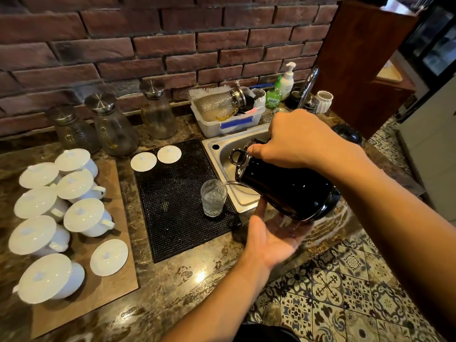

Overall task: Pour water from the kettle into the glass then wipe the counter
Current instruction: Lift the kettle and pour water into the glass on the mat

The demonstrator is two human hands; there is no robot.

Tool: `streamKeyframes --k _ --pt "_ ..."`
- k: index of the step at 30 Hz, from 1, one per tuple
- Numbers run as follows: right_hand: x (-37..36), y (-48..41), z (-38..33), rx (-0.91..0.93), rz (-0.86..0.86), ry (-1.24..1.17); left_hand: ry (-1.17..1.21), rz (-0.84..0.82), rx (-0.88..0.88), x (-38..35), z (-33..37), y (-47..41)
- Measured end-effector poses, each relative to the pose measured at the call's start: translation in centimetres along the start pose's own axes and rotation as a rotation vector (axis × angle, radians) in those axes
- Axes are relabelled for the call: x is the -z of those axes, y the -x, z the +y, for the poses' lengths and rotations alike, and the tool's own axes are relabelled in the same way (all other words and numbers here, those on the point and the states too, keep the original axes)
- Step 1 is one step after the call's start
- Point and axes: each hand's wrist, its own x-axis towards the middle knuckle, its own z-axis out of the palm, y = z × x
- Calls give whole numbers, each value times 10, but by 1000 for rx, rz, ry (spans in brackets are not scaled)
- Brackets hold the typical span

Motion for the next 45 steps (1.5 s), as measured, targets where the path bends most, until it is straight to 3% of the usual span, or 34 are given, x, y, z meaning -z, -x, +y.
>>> streamKeyframes --k 45 --pt "14 0 -8 41 29 46 69 -123 40 0 -6 1"
